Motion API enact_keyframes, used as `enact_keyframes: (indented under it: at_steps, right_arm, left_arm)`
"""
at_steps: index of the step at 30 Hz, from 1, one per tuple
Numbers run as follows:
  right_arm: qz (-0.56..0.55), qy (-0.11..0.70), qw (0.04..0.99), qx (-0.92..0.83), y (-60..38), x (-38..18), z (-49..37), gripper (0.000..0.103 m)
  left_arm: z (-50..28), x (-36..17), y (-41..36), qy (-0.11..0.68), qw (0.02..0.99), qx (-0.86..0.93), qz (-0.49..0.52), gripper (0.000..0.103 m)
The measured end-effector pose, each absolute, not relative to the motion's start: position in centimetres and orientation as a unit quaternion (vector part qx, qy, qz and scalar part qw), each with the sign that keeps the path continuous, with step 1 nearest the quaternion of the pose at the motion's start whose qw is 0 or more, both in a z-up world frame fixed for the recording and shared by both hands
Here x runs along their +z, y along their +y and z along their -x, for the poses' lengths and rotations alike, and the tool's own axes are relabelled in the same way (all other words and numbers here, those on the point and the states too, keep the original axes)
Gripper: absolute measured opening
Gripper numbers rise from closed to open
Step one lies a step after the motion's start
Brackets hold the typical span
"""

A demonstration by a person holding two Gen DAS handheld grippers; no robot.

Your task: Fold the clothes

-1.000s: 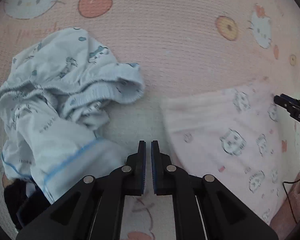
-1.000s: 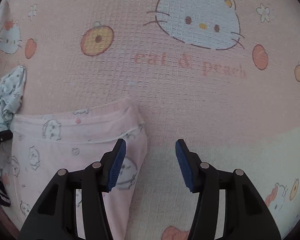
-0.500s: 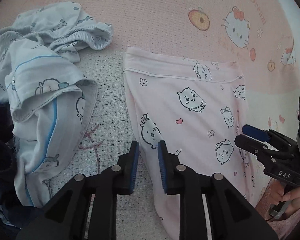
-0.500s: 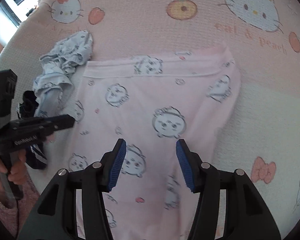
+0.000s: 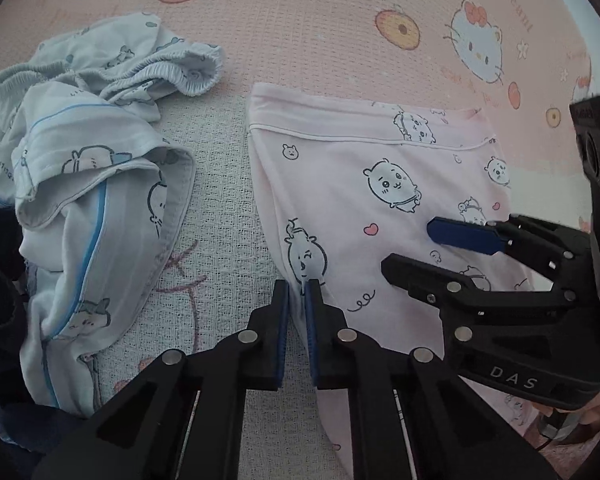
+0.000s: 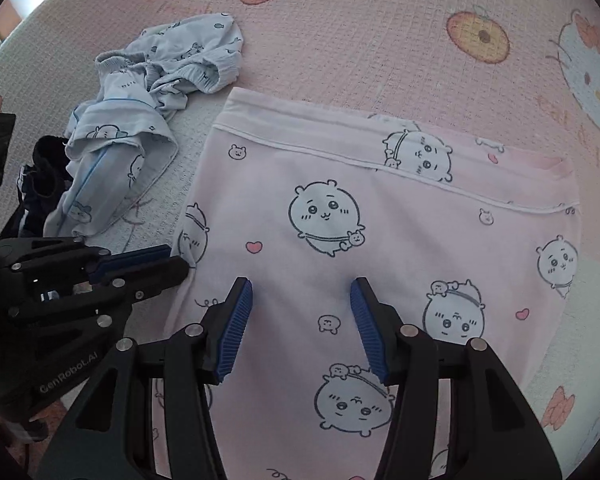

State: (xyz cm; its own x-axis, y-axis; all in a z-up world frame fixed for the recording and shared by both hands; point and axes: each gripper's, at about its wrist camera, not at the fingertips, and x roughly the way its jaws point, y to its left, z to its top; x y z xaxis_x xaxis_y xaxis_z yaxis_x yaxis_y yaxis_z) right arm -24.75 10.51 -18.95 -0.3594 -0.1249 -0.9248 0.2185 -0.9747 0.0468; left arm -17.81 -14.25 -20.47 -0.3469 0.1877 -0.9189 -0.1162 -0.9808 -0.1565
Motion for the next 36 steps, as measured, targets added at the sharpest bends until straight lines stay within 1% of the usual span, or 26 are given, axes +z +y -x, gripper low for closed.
enact_keyframes:
  at_steps: [3,4,5,6,7,9,10,12,15,16,19,21,22,24,26,28,29,30,32,34,35,36]
  right_arm:
    - [-0.556,0.071,0.089,-0.823,9.8,-20.0,25.0,0.051]
    - [-0.557,0.066,0.079,-0.824,10.9,-20.1,24.8,0.051]
    - [-0.558,0.061,0.068,-0.825,11.9,-20.1,24.6,0.051]
    - [-0.559,0.056,0.057,-0.826,13.0,-20.1,24.4,0.051]
    - [-0.559,0.050,0.047,-0.826,14.0,-20.2,24.2,0.053]
    - [-0.560,0.022,0.057,-0.827,16.0,-19.9,23.7,0.053]
    - [-0.559,-0.001,0.070,-0.826,16.5,-19.6,23.5,0.053]
    - [-0.546,-0.037,0.098,-0.831,17.0,-18.6,23.1,0.053]
    - [-0.529,-0.047,0.101,-0.841,17.3,-17.3,22.2,0.053]
    - [-0.531,-0.046,0.098,-0.840,17.5,-17.4,22.0,0.053]
    - [-0.541,-0.038,0.086,-0.836,18.7,-17.9,21.2,0.053]
    - [-0.550,-0.019,0.058,-0.833,20.4,-18.5,20.8,0.053]
    - [-0.552,-0.011,0.039,-0.833,21.6,-18.7,20.8,0.053]
    - [-0.553,-0.015,0.022,-0.833,23.5,-18.7,20.9,0.053]
    - [-0.550,-0.012,0.042,-0.834,23.5,-18.6,21.5,0.053]
    - [-0.552,0.012,0.055,-0.832,22.8,-18.8,22.2,0.053]
    - [-0.554,0.029,0.056,-0.830,22.3,-19.1,22.6,0.053]
    - [-0.556,0.044,0.056,-0.828,22.1,-19.3,23.0,0.052]
    - [-0.558,0.030,0.048,-0.828,23.6,-19.3,23.5,0.053]
    - [-0.550,0.025,0.010,-0.835,26.1,-18.5,23.6,0.054]
    - [-0.544,0.022,-0.008,-0.839,27.3,-18.0,23.6,0.054]
    - [-0.533,0.017,-0.010,-0.846,28.0,-17.3,23.7,0.053]
  left_arm:
    - [17.5,-20.4,-14.0,-0.007,0.067,0.825,0.560,0.005]
    - [17.2,-20.3,-14.1,0.006,0.056,0.827,0.559,0.004]
    - [17.1,-20.3,-14.2,0.034,0.029,0.829,0.557,0.001]
    - [17.0,-20.3,-15.1,0.032,0.020,0.829,0.558,0.001]
    - [17.0,-20.3,-16.0,0.020,0.017,0.828,0.559,0.001]
    - [17.1,-19.8,-18.7,-0.063,0.028,0.828,0.557,0.002]
    - [17.2,-19.3,-19.4,-0.089,0.037,0.832,0.547,0.002]
    - [17.3,-18.2,-19.2,-0.110,0.072,0.842,0.523,0.002]
    - [18.1,-17.8,-16.4,-0.122,0.140,0.839,0.512,0.002]
    - [18.5,-18.3,-15.1,-0.112,0.155,0.831,0.522,0.002]
    - [17.9,-20.3,-14.6,-0.028,0.126,0.814,0.566,0.002]
    - [18.0,-19.8,-15.9,-0.024,0.068,0.812,0.579,0.003]
    - [18.2,-19.2,-16.5,-0.007,0.026,0.820,0.572,0.003]
    - [18.9,-17.8,-17.1,-0.038,0.056,0.834,0.547,0.003]
    - [20.0,-17.4,-16.2,-0.068,0.117,0.830,0.542,0.003]
    - [20.6,-17.5,-14.7,-0.039,0.150,0.830,0.535,0.003]
    - [21.0,-18.2,-13.9,-0.010,0.143,0.825,0.547,0.003]
    - [21.2,-19.3,-13.8,0.029,0.107,0.814,0.570,0.003]
    - [21.3,-19.3,-15.5,0.016,0.071,0.810,0.582,0.003]
    - [21.5,-18.2,-16.9,0.053,0.000,0.816,0.575,0.003]
    - [21.6,-17.4,-17.4,0.050,0.007,0.825,0.563,0.003]
    - [22.0,-16.8,-17.6,0.023,0.037,0.827,0.560,0.003]
